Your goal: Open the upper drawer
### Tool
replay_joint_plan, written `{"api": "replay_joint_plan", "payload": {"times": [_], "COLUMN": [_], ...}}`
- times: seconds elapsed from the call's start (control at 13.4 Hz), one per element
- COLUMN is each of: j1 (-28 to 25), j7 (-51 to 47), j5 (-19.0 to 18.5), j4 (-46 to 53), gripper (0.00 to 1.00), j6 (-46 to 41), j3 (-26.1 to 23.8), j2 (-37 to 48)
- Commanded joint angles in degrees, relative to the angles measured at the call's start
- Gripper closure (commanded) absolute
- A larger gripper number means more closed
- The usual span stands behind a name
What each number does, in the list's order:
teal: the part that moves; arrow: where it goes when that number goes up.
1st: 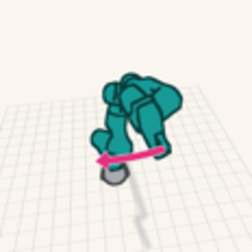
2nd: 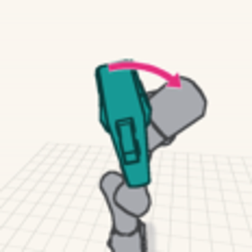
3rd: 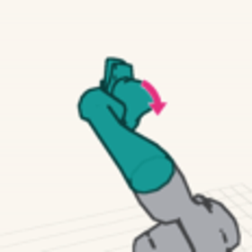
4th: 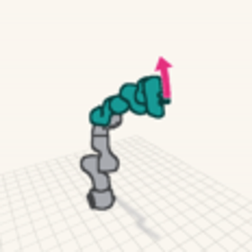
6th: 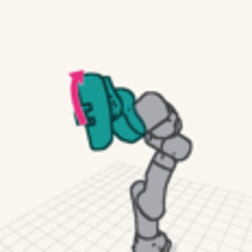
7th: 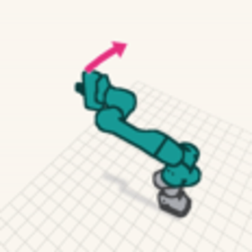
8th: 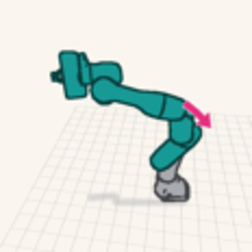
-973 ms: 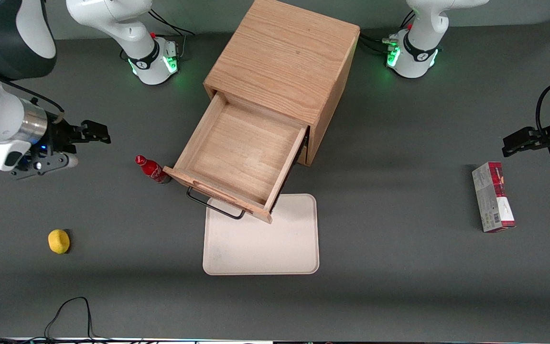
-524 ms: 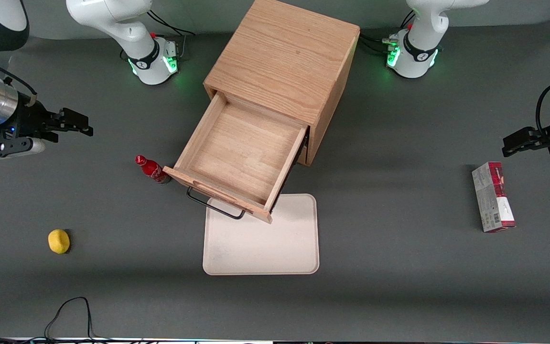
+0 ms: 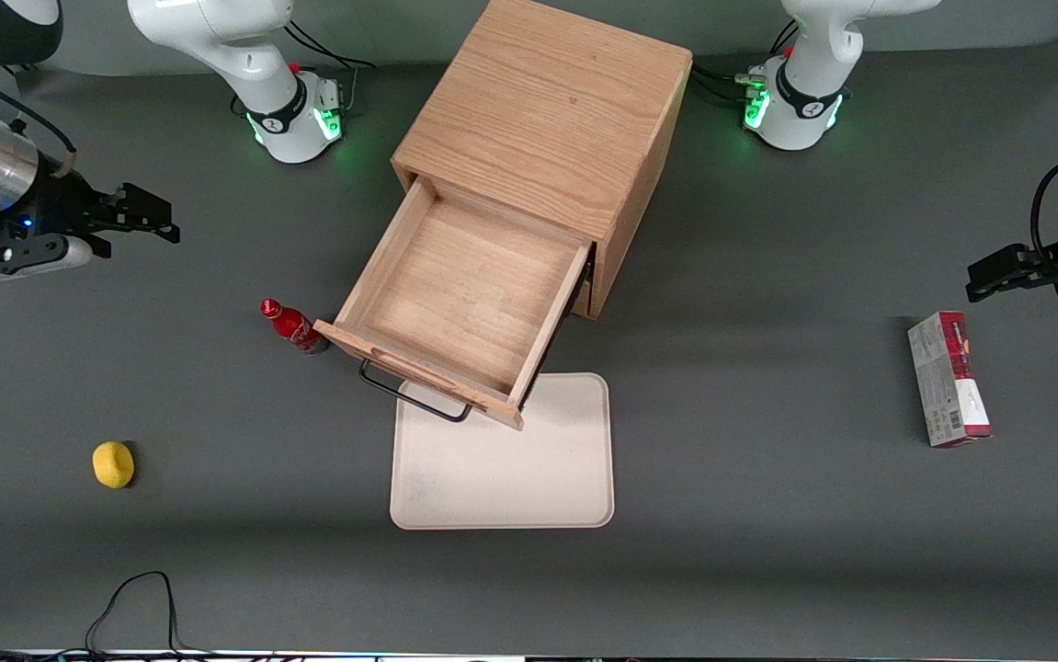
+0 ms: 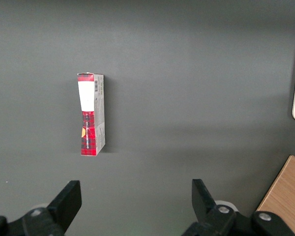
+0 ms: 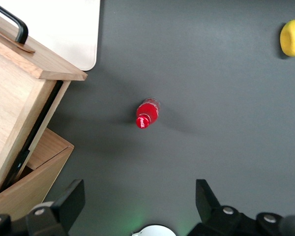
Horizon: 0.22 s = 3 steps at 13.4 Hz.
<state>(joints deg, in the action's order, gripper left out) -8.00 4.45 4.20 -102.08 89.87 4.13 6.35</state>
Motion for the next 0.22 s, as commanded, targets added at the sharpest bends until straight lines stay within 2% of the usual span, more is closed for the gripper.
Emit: {"api": "replay_joint_plan", "payload": {"times": [0.0,0.15], "j1": [-0.43,-3.76], "j7": [-0.93,-0.93], "j5": [-0.68,-0.68], "j4": [2.85,3.29], "gripper": [0.0,0.0], "j6": [-0.57,-0.57], "j3": [-0.09,0.96], "j2": [-1.69,-2.3]}}
